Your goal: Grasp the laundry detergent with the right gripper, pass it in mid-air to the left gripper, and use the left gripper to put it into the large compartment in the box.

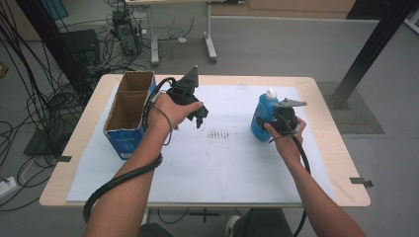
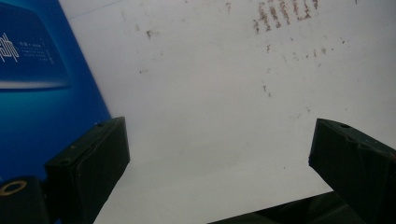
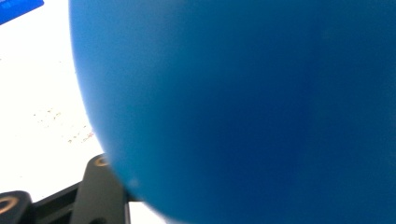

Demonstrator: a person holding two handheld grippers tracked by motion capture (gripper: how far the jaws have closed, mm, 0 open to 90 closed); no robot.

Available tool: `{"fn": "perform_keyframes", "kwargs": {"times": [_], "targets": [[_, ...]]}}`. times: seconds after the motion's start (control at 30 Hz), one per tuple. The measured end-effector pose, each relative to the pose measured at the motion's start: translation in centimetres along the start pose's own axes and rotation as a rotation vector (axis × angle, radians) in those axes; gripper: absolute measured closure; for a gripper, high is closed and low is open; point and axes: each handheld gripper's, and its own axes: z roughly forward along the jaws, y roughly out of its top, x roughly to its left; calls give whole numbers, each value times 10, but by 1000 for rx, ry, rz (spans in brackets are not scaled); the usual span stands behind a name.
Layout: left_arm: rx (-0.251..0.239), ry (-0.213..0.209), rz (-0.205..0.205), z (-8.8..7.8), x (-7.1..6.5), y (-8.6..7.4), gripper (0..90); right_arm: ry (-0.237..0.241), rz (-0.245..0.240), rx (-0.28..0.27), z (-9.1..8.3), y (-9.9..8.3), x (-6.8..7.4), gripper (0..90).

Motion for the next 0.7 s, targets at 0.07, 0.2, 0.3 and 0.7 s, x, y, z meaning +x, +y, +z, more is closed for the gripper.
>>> {"fn": "perform_keyframes", "kwargs": {"times": [0.07,0.2,0.3,0.7], "targets": [[-1,0,1,0,0,0,56,-4,-5,-1,0,0,0,409],[-2,1,1,-1,-1,0,56,-3,-8,-4,0,-1,0,411],[-4,1,4,-1,-2,-1,56,-2,-7,-4,0,-1,1,413],[-5,4,-1,-3,-1,-2,56,-2,-4,-3,0,-1,0,417]]}}
